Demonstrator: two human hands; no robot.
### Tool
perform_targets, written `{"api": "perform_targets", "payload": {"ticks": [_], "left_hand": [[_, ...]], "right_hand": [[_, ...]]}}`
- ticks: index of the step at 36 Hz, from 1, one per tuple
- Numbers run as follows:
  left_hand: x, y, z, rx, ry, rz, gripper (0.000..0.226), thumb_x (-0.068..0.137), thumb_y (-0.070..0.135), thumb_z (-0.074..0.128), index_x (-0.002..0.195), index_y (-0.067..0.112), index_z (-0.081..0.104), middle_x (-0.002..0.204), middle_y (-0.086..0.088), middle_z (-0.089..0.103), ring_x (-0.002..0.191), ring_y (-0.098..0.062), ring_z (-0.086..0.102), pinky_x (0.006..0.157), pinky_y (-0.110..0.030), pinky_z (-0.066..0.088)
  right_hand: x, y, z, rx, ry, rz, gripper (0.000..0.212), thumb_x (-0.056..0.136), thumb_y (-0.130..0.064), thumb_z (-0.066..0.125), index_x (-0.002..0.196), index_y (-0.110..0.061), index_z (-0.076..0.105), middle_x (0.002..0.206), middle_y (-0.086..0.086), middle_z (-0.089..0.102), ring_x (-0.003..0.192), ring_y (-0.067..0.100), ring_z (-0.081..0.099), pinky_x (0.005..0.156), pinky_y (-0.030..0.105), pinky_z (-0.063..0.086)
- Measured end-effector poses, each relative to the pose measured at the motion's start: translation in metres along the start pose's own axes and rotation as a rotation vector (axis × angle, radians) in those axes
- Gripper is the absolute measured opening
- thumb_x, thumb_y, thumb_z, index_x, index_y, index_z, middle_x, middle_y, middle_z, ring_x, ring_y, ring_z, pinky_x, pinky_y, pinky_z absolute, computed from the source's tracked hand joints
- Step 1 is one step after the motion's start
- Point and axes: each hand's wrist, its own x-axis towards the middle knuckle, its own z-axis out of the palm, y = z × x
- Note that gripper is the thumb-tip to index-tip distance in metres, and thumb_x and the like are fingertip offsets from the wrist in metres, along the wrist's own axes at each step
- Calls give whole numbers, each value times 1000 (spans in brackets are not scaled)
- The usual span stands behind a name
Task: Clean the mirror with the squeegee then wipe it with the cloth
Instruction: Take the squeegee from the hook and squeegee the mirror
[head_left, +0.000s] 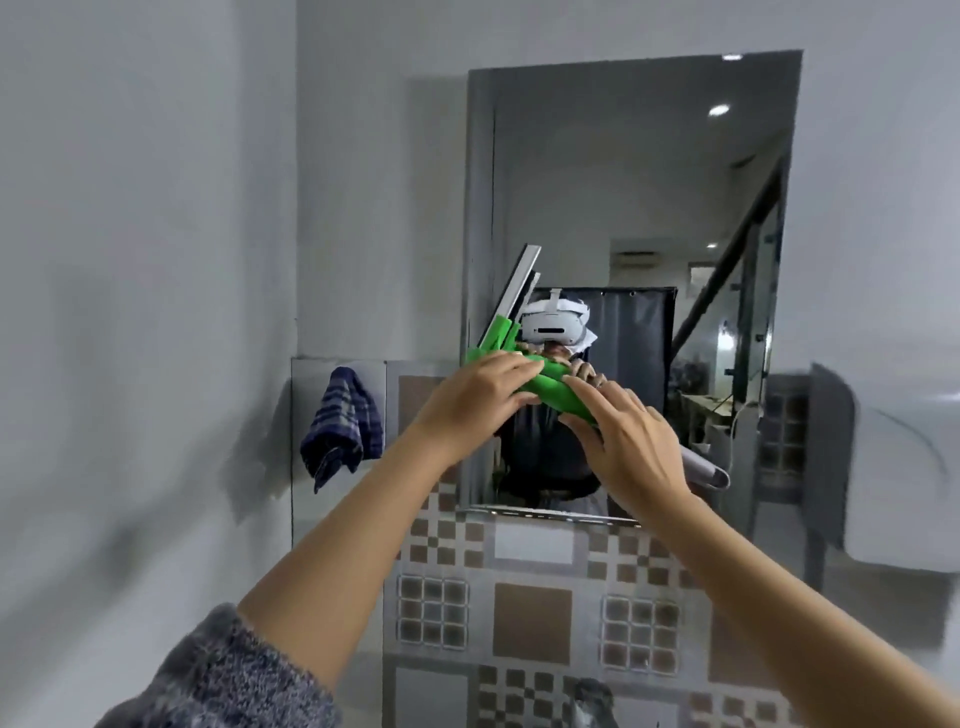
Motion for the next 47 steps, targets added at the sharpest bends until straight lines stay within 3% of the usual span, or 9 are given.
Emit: {"api": "perform_targets", "payload": {"ticks": [4, 9, 14, 19, 23, 29, 34, 39, 47], "left_hand": [[42, -12, 2, -16, 139, -111, 37, 89, 2, 53, 126, -2, 49, 133, -20, 50, 125, -32, 46, 102, -49, 40], [76, -36, -11, -147, 398, -431, 47, 99, 24, 36, 141, 5, 27, 149, -11, 28, 139, -18, 21, 112, -24, 14], [59, -54, 11, -206, 625, -701, 56, 97, 42, 30, 140, 6, 27, 145, -15, 32, 135, -23, 29, 111, -35, 26], [30, -53, 55, -240, 517, -817, 53, 97, 36, 36, 140, 7, 26, 145, -15, 31, 132, -24, 33, 107, -36, 34], [26, -47, 86, -301, 432, -753, 71, 92, 56, 22, 138, 3, 33, 140, -19, 38, 129, -29, 38, 105, -47, 38], [28, -58, 105, -177, 266, -581, 68, 93, 54, 19, 147, 15, 8, 154, 0, 3, 142, -11, 5, 109, -6, 2], [27, -74, 113, -85, 194, -553, 76, 90, 62, 14, 147, 14, 0, 156, -2, -4, 141, -7, -9, 115, -22, 10], [26, -77, 112, -36, 143, -541, 79, 89, 61, 19, 146, 10, -1, 156, -5, -8, 142, -9, -11, 109, -8, -6], [28, -74, 111, -16, 120, -532, 85, 87, 52, 34, 144, 7, -9, 153, -4, -21, 139, -9, -20, 103, -2, -12]], "right_hand": [[44, 20, -10, -28, 48, 31, 39, 93, -35, 50, 129, -21, 49, 99, 4, 60, 90, 25, 57, 67, 35, 41], [110, 46, -20, -117, 76, -3, 32, 93, -37, 47, 123, -28, 46, 92, -1, 56, 86, 22, 55, 64, 31, 37], [171, 57, -38, -162, 51, -49, 33, 95, -36, 41, 125, -25, 46, 103, 3, 58, 99, 25, 53, 74, 35, 37], [219, 60, -45, -178, 34, -73, 33, 97, -38, 37, 126, -26, 47, 111, 4, 59, 106, 25, 52, 81, 36, 36], [244, 59, -46, -173, 28, -107, 35, 97, -39, 37, 129, -28, 45, 115, 3, 59, 110, 25, 51, 85, 37, 37], [268, 55, -40, -159, 21, -179, 34, 97, -38, 37, 128, -26, 47, 112, 4, 59, 109, 24, 51, 85, 38, 38], [278, 47, -31, -146, 25, -207, 37, 97, -37, 36, 131, -25, 45, 112, 6, 59, 110, 27, 51, 85, 37, 37], [284, 44, -30, -160, 28, -233, 36, 98, -36, 36, 130, -23, 45, 112, 7, 59, 109, 27, 51, 86, 38, 37], [287, 48, -35, -223, -4, -233, 37, 98, -37, 35, 132, -27, 43, 113, 6, 58, 111, 26, 50, 87, 38, 36]]}}
